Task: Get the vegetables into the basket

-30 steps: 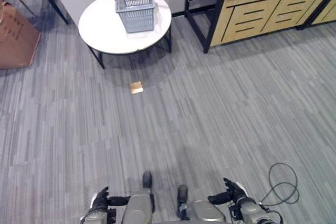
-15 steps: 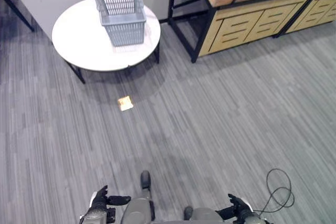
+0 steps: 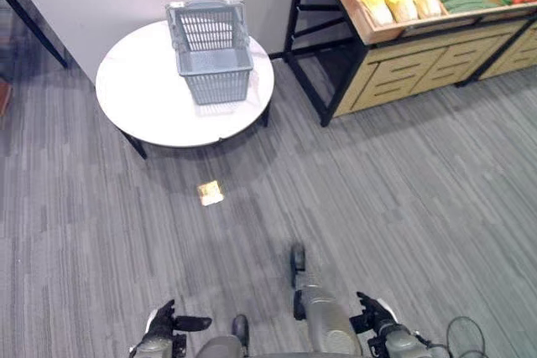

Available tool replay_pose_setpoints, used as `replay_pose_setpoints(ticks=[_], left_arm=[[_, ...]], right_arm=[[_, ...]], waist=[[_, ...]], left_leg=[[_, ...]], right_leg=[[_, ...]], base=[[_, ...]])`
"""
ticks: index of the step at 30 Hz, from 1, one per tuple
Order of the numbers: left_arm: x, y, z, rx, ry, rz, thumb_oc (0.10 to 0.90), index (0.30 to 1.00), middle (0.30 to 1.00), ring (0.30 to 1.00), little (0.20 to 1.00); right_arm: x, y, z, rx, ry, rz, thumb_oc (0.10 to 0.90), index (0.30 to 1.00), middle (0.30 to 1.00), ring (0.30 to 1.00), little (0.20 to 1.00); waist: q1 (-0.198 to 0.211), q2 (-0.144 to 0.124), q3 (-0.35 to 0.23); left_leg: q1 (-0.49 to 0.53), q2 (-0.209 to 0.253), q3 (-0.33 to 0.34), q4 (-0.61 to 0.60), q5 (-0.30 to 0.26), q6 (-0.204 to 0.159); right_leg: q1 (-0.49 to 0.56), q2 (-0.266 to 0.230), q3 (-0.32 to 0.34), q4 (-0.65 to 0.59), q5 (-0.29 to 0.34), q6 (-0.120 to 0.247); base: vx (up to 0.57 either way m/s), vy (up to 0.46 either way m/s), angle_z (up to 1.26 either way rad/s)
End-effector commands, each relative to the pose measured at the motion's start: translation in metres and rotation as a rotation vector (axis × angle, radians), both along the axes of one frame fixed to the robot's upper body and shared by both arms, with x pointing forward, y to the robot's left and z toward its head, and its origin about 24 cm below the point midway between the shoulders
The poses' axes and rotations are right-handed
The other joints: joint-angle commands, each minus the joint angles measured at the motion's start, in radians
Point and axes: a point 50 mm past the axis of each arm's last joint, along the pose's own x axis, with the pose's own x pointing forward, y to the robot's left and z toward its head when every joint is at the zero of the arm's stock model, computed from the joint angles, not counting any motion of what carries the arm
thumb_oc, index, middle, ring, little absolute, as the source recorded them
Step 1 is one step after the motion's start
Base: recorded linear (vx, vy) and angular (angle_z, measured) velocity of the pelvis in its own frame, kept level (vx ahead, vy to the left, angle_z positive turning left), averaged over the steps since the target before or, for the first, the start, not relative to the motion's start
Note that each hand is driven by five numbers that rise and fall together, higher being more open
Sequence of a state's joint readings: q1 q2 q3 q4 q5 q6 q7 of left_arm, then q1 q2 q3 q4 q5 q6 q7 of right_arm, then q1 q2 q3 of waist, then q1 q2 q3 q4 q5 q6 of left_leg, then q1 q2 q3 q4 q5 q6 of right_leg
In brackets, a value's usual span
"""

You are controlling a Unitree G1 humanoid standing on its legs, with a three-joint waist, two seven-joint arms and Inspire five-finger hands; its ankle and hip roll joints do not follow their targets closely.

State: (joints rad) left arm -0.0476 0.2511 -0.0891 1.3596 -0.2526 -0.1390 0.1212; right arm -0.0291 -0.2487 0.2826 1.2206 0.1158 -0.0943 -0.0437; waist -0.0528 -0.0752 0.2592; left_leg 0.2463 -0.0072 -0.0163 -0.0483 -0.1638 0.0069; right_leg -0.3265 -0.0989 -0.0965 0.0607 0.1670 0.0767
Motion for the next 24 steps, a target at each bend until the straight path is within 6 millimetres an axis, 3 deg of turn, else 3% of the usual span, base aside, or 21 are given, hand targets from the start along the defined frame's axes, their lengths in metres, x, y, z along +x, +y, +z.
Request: replay_pose_setpoints(ticks=[1, 4, 6, 11, 13, 14, 16, 21, 24], left_arm=[[0.013, 0.009, 0.006, 0.035, -0.035, -0.052, 0.900, 1.000, 1.000, 1.000, 1.000], [0.010, 0.004, 0.004, 0.026, -0.027, -0.051, 0.900, 1.000, 1.000, 1.000, 1.000], [0.020, -0.005, 0.004, 0.008, -0.061, -0.075, 0.900, 1.000, 1.000, 1.000, 1.000], [0.026, -0.005, 0.006, 0.010, -0.080, -0.074, 0.900, 1.000, 1.000, 1.000, 1.000], [0.027, -0.003, 0.007, 0.023, -0.087, -0.079, 0.900, 1.000, 1.000, 1.000, 1.000], [0.027, -0.001, 0.008, 0.040, -0.092, -0.080, 0.900, 1.000, 1.000, 1.000, 1.000], [0.029, -0.001, 0.009, 0.052, -0.104, -0.094, 0.900, 1.000, 1.000, 1.000, 1.000], [0.027, 0.000, 0.009, 0.063, -0.100, -0.105, 0.900, 1.000, 1.000, 1.000, 1.000], [0.022, 0.002, 0.008, 0.065, -0.078, -0.102, 0.900, 1.000, 1.000, 1.000, 1.000]], right_arm=[[0.015, -0.005, 0.006, -0.015, -0.043, 0.038, 0.900, 1.000, 1.000, 1.000, 1.000], [0.013, -0.012, 0.007, -0.034, -0.040, 0.036, 0.900, 1.000, 1.000, 1.000, 1.000], [0.015, -0.022, 0.010, -0.057, -0.059, 0.009, 0.900, 1.000, 1.000, 1.000, 1.000], [0.010, -0.033, 0.012, -0.087, -0.052, -0.034, 0.900, 1.000, 1.000, 1.000, 1.000], [0.008, -0.036, 0.012, -0.092, -0.053, -0.055, 0.900, 1.000, 1.000, 1.000, 1.000], [0.006, -0.036, 0.011, -0.096, -0.047, -0.065, 0.900, 1.000, 1.000, 1.000, 1.000], [0.005, -0.037, 0.011, -0.104, -0.047, -0.062, 0.900, 1.000, 1.000, 1.000, 1.000], [0.004, -0.041, 0.012, -0.122, -0.044, -0.070, 0.900, 1.000, 1.000, 1.000, 1.000], [-0.006, -0.038, 0.008, -0.116, -0.008, -0.076, 0.900, 1.000, 1.000, 1.000, 1.000]], waist=[[-0.008, 0.004, 0.017], [-0.018, 0.027, 0.005], [-0.023, 0.034, 0.012], [-0.009, 0.029, 0.034], [-0.002, 0.023, 0.037], [0.010, 0.027, 0.038], [0.023, 0.046, 0.033], [0.043, 0.068, 0.022], [0.042, 0.059, 0.003]], left_leg=[[-0.107, 0.047, 0.005, 0.104, 0.037, -0.059], [-0.107, 0.087, -0.012, 0.166, 0.088, -0.100], [-0.182, 0.090, -0.036, 0.340, 0.180, -0.136], [-0.295, 0.079, -0.025, 0.463, 0.233, -0.137], [-0.354, 0.097, 0.021, 0.394, 0.213, -0.121], [-0.375, 0.121, 0.035, 0.283, 0.199, -0.120], [-0.411, 0.154, 0.019, 0.159, 0.261, -0.134], [-0.432, 0.185, 0.002, 0.061, 0.341, -0.160], [-0.403, 0.178, 0.032, 0.070, 0.309, -0.146]], right_leg=[[0.138, -0.024, -0.011, -0.001, -0.040, 0.084], [0.157, 0.006, -0.031, 0.029, -0.088, 0.051], [0.203, 0.016, -0.042, 0.028, -0.124, 0.013], [0.275, 0.009, -0.048, 0.010, -0.162, -0.012], [0.305, -0.001, -0.056, -0.005, -0.174, -0.006], [0.322, -0.006, -0.051, -0.010, -0.192, 0.006], [0.338, -0.001, -0.040, -0.004, -0.216, 0.015], [0.394, -0.004, 0.006, 0.002, -0.249, 0.032], [0.427, -0.032, 0.027, 0.002, -0.259, 0.054]], base=[[0.35, -0.328, 0.75], [0.24, -0.239, 0.35], [0.22, -0.268, 0.10], [0.13, -0.118, 0.17], [0.20, -0.020, 0.32], [0.27, 0.096, 0.33], [0.23, 0.129, 0.11], [0.21, 0.166, -0.28], [0.31, 0.339, -0.51]])
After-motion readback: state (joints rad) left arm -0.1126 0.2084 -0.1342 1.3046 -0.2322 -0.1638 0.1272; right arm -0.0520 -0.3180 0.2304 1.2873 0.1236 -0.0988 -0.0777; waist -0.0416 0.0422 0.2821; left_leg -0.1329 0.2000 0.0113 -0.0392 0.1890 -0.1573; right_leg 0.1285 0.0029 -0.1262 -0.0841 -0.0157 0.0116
